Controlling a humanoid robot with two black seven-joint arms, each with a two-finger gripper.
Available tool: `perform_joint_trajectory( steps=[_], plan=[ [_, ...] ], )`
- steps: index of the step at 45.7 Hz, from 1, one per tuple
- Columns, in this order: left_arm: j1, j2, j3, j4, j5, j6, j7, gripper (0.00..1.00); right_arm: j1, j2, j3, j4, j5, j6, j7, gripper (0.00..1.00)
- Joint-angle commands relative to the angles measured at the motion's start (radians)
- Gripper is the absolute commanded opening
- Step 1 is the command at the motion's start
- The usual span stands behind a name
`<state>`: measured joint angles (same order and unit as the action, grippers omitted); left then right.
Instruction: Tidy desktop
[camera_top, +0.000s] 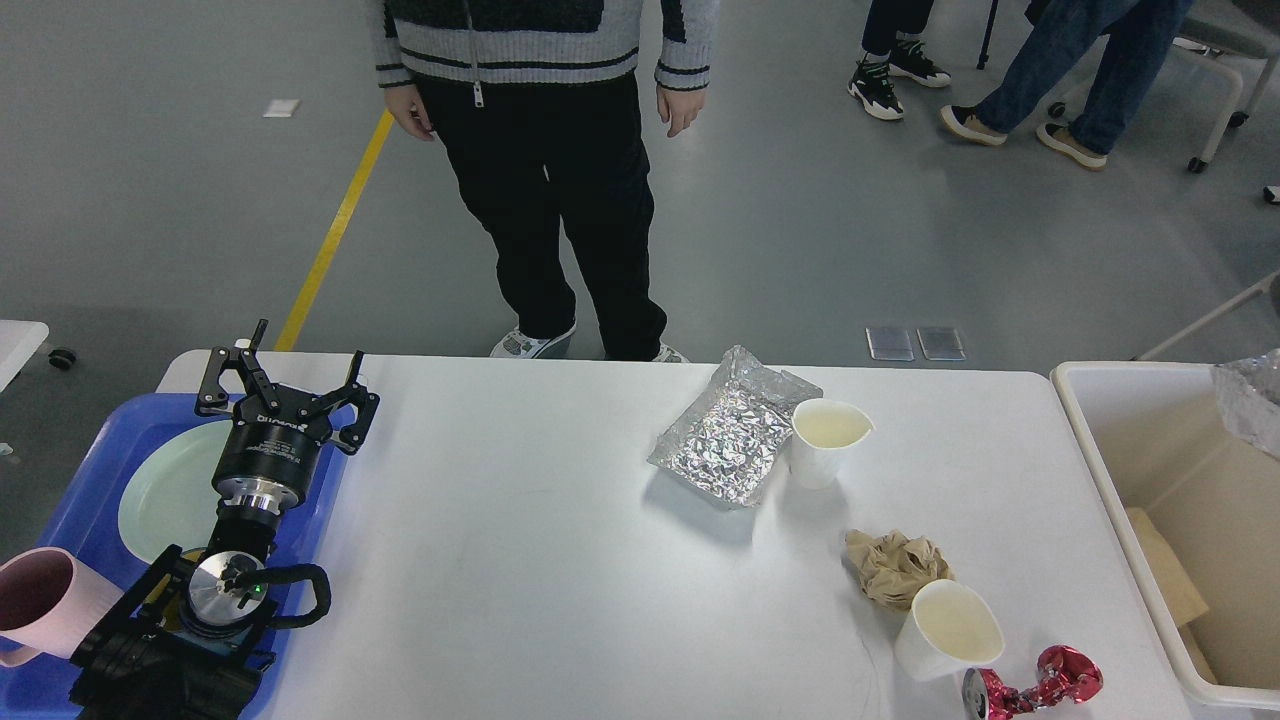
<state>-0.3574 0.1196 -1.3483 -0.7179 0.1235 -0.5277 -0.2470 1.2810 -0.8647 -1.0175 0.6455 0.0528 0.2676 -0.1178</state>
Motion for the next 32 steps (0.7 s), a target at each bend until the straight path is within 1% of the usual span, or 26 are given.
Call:
perform_joint_trajectory(
  steps=[1, 7, 10, 14, 20, 32],
  plan=[
    [0.0, 0.0, 0.0, 0.0, 0.001, 0.0, 0.0, 0.96, -0.234, 0.104, 0.105, -0.15, 0.007, -0.123, 0.0, 0.0],
    [0.0, 0.0, 0.0, 0.0, -0.001, 0.0, 0.0, 0.96, -0.465, 0.248, 0.174, -0.343, 0.015, -0.221, 0.0, 0.0],
    [0.0, 0.0, 0.0, 0.0, 0.001, 0.0, 0.0, 0.96, -0.552, 0.317, 0.191, -0.447, 0.018, -0.27, 0.0, 0.0],
    [0.0, 0.0, -0.002, 0.0, 0.001, 0.0, 0.0, 0.96, -0.646, 0.386, 0.186, -0.538, 0.018, -0.353, 0.0, 0.0],
    [0.0, 0.0, 0.0, 0.0, -0.001, 0.0, 0.0, 0.96, -0.698, 0.435, 0.18, -0.561, 0.018, -0.416, -0.002, 0.0],
    [0.0, 0.0, 0.0, 0.0, -0.001, 0.0, 0.0, 0.96, -0.712, 0.451, 0.185, -0.563, 0.018, -0.423, -0.003, 0.0]
  ],
)
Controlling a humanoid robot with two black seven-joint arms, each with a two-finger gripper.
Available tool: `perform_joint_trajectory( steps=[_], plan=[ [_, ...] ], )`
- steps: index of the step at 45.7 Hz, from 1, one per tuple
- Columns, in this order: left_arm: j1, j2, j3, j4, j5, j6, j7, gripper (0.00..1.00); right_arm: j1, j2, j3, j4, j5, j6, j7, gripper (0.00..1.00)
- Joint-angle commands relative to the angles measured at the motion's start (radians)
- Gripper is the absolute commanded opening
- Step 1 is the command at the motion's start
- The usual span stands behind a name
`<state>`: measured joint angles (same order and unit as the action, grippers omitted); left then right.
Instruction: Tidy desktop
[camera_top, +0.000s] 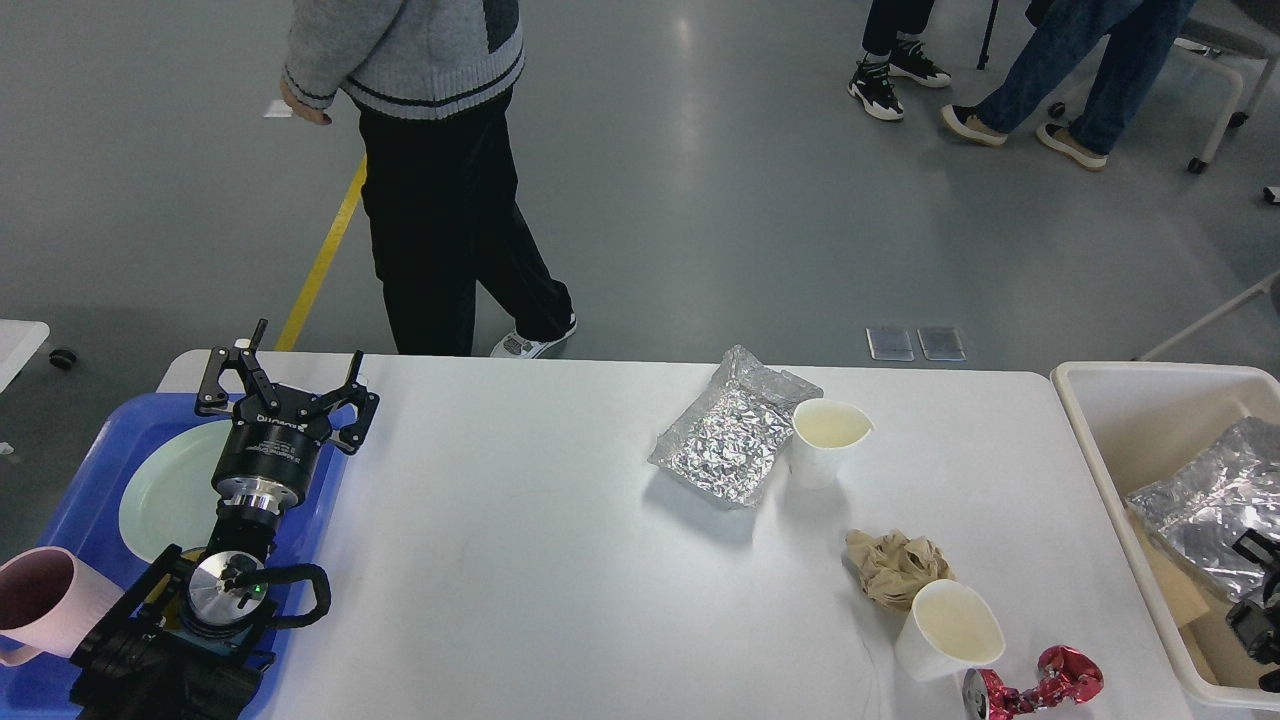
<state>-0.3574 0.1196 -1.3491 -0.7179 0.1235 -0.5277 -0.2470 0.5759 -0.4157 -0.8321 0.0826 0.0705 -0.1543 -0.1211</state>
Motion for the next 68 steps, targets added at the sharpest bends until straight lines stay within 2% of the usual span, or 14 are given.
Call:
perform_joint_trajectory(
  steps=[1, 10, 32, 33, 39, 40, 42, 44, 62, 68],
  plan=[
    [0.0, 0.0, -0.001, 0.0, 0.001, 0.0, 0.0, 0.96, -0.01, 0.002, -0.004, 0.0, 0.0, -0.001, 0.0, 0.0],
    [0.0, 0.0, -0.001, 0.0, -0.001, 0.0, 0.0, 0.96, -0.036, 0.0, -0.012, 0.0, 0.0, 0.001, -0.023, 0.0],
    [0.0, 0.0, -0.001, 0.0, -0.001, 0.0, 0.0, 0.96, -0.059, 0.003, -0.009, 0.002, 0.0, 0.001, -0.026, 0.0],
    [0.0, 0.0, 0.001, 0.0, 0.001, 0.0, 0.0, 0.96, -0.06, 0.002, -0.006, 0.002, 0.0, 0.001, -0.026, 0.07],
    [0.0, 0.0, -0.001, 0.0, 0.001, 0.0, 0.0, 0.96, -0.059, -0.008, -0.001, 0.002, -0.001, -0.002, -0.025, 0.75],
    [0.0, 0.0, -0.001, 0.0, -0.001, 0.0, 0.0, 0.96, -0.059, -0.008, -0.004, 0.002, 0.0, -0.004, -0.025, 0.85],
    [0.0, 0.0, 0.001, 0.0, -0.001, 0.0, 0.0, 0.96, -0.057, -0.009, -0.005, 0.002, -0.001, -0.005, -0.025, 0.95],
    [0.0, 0.0, -0.001, 0.0, -0.001, 0.0, 0.0, 0.96, -0.057, -0.009, -0.007, 0.003, -0.001, -0.007, -0.022, 0.98],
    [0.0, 0.0, -0.001, 0.0, 0.001, 0.0, 0.0, 0.96, -0.024, -0.012, -0.009, 0.04, -0.015, 0.021, -0.019, 1.0],
    [0.0, 0.0, -0.001, 0.0, -0.001, 0.0, 0.0, 0.96, 0.082, -0.08, -0.012, 0.12, -0.018, 0.073, -0.022, 1.0]
  ],
)
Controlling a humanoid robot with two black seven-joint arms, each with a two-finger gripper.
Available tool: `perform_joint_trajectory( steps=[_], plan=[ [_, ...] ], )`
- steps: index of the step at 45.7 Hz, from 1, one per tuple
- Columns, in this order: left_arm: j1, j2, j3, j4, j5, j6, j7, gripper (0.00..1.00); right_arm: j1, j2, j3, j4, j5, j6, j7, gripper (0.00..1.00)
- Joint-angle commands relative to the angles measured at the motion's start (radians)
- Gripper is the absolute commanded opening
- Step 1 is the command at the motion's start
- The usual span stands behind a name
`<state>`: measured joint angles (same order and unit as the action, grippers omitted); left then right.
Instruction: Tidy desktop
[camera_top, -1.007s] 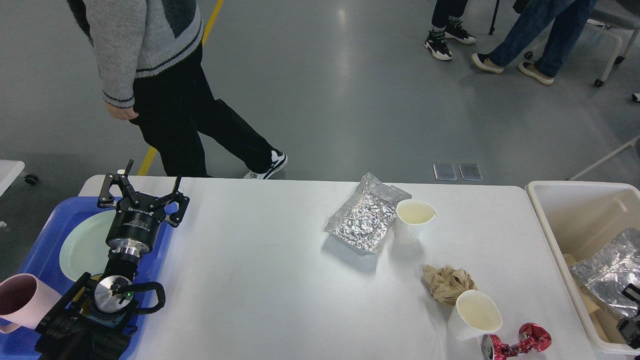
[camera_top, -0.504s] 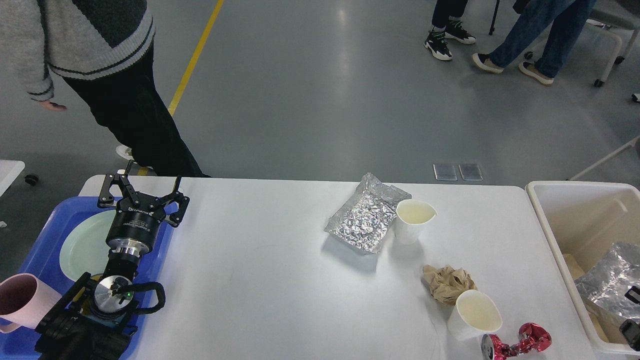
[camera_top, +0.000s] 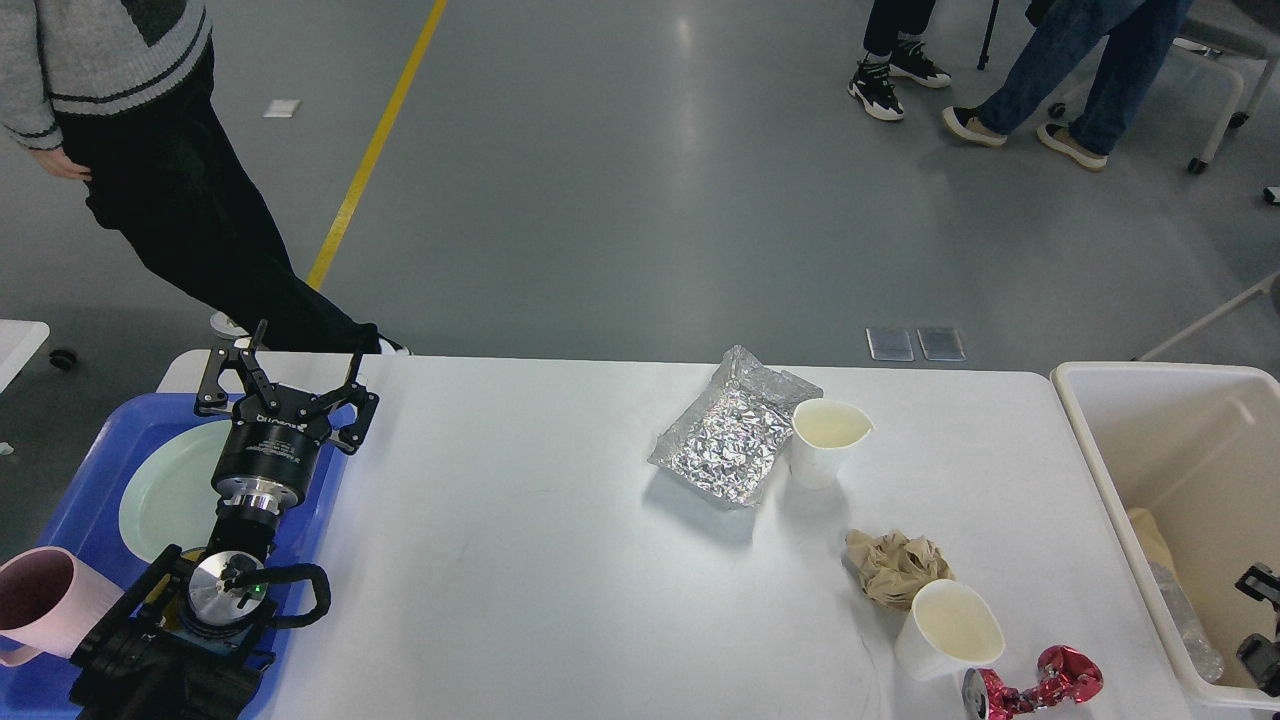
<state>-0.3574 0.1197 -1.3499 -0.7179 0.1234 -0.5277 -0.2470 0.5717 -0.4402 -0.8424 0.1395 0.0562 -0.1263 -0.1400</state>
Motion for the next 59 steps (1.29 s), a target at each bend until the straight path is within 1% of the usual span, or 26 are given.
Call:
perform_joint_trajectory(
  steps=[1, 4, 10, 18, 19, 23, 24, 25, 29, 31, 37, 41, 45, 49, 55, 59],
  plan=[
    [0.0, 0.0, 0.0, 0.0, -0.001, 0.0, 0.0, 0.96, 0.108, -0.067, -0.001, 0.078, -0.004, 0.062, -0.003, 1.0],
    [0.0, 0.0, 0.001, 0.0, -0.001, 0.0, 0.0, 0.96, 0.168, -0.086, -0.003, 0.107, -0.009, 0.12, -0.006, 1.0],
    [0.0, 0.0, 0.0, 0.0, -0.001, 0.0, 0.0, 0.96, 0.321, -0.086, -0.03, 0.143, -0.058, 0.256, -0.01, 1.0],
    [0.0, 0.0, 0.0, 0.0, -0.001, 0.0, 0.0, 0.96, 0.611, -0.097, -0.182, 0.273, -0.076, 0.457, -0.03, 1.0],
    [0.0, 0.0, 0.0, 0.0, 0.001, 0.0, 0.0, 0.96, 0.676, -0.097, -0.223, 0.299, -0.078, 0.491, -0.036, 1.0],
    [0.0, 0.0, 0.001, 0.0, 0.001, 0.0, 0.0, 0.96, 0.847, -0.089, -0.312, 0.415, -0.078, 0.576, -0.043, 1.0],
    [0.0, 0.0, 0.001, 0.0, -0.001, 0.0, 0.0, 0.96, 0.949, -0.08, -0.358, 0.49, -0.076, 0.615, -0.052, 1.0],
    [0.0, 0.0, 0.001, 0.0, -0.001, 0.0, 0.0, 0.96, 0.997, -0.072, -0.378, 0.523, -0.076, 0.632, -0.058, 1.0],
    [0.0, 0.0, 0.001, 0.0, -0.001, 0.0, 0.0, 0.96, 1.171, -0.017, -0.449, 0.647, -0.076, 0.688, -0.092, 1.0],
    [0.0, 0.0, 0.001, 0.0, -0.001, 0.0, 0.0, 0.96, 1.255, 0.011, -0.472, 0.705, -0.075, 0.711, -0.101, 1.0],
    [0.001, 0.0, 0.001, 0.0, -0.001, 0.0, 0.0, 0.96, 1.487, 0.098, -0.491, 0.828, -0.068, 0.8, -0.102, 1.0],
    [0.0, 0.0, 0.001, 0.0, -0.001, 0.0, 0.0, 0.96, 1.594, 0.139, -0.483, 0.893, -0.059, 0.876, -0.101, 1.0],
    [0.0, 0.0, 0.001, 0.0, -0.001, 0.0, 0.0, 0.96, 1.698, 0.163, -0.466, 0.989, -0.058, 0.95, -0.098, 1.0],
    [0.0, 0.0, 0.001, 0.0, 0.001, 0.0, 0.0, 0.96, 1.794, 0.178, -0.445, 1.112, -0.058, 0.976, -0.098, 1.0],
    [0.0, 0.0, 0.001, 0.0, -0.001, 0.0, 0.0, 0.96, 1.93, 0.207, -0.383, 1.319, -0.058, 0.982, -0.098, 1.0],
    [0.0, 0.0, 0.001, 0.0, -0.001, 0.0, 0.0, 0.96, 1.985, 0.201, -0.333, 1.413, -0.055, 0.99, -0.098, 1.0]
  ],
)
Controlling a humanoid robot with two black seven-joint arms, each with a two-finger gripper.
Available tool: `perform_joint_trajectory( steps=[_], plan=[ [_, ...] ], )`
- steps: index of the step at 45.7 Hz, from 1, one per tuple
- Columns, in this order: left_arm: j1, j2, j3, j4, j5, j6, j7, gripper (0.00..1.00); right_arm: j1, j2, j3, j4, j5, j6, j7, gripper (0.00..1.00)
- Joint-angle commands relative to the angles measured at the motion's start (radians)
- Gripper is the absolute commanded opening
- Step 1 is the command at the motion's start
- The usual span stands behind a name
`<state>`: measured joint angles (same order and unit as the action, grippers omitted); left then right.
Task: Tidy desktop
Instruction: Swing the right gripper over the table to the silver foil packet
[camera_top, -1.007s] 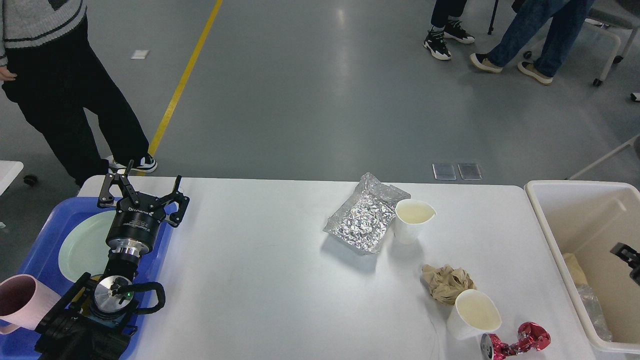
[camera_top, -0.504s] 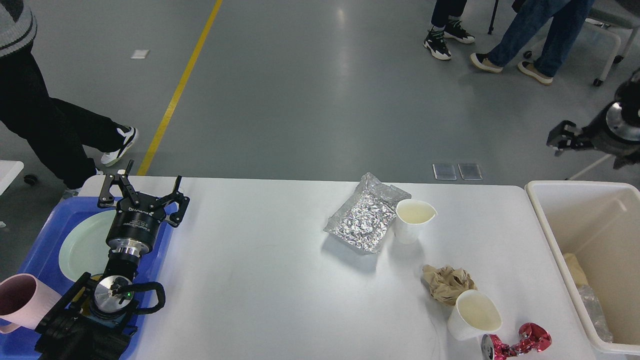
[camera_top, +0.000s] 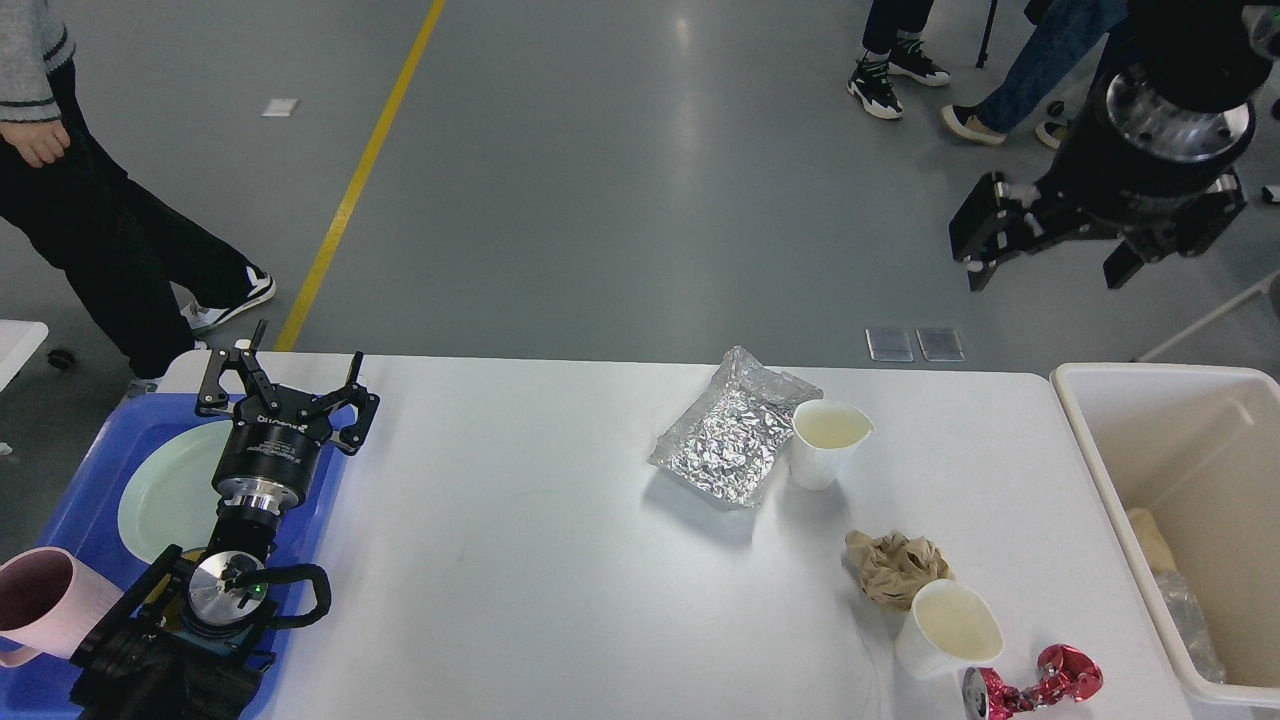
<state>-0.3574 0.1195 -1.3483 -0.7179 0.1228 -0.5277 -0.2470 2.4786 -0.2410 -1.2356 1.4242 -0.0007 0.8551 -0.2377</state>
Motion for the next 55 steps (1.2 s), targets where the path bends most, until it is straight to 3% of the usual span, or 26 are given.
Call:
perform_joint_trajectory(
  steps=[1, 23, 34, 43, 48, 55],
  plan=[
    [0.0, 0.0, 0.0, 0.0, 0.0, 0.0, 0.0, 0.96, 0.086, -0.001, 0.068, 0.143, 0.002, 0.01, 0.0, 1.0],
    [0.0, 0.0, 0.0, 0.0, 0.0, 0.0, 0.0, 0.96, 0.057, -0.001, 0.134, 0.124, -0.001, -0.033, 0.0, 1.0],
    [0.0, 0.0, 0.0, 0.0, 0.001, 0.0, 0.0, 0.96, -0.136, 0.032, 0.315, -0.068, -0.028, -0.053, 0.005, 1.0],
    [0.0, 0.0, 0.0, 0.0, 0.001, 0.0, 0.0, 0.96, -0.378, 0.141, 0.511, -0.266, -0.261, -0.067, 0.006, 0.97],
    [0.0, 0.0, 0.0, 0.0, 0.001, 0.0, 0.0, 0.96, -0.532, 0.18, 0.591, -0.306, -0.419, -0.149, 0.006, 0.94],
    [0.0, 0.0, 0.0, 0.0, 0.001, 0.0, 0.0, 0.96, -0.8, 0.293, 0.622, -0.389, -0.675, -0.358, 0.006, 0.94]
  ],
)
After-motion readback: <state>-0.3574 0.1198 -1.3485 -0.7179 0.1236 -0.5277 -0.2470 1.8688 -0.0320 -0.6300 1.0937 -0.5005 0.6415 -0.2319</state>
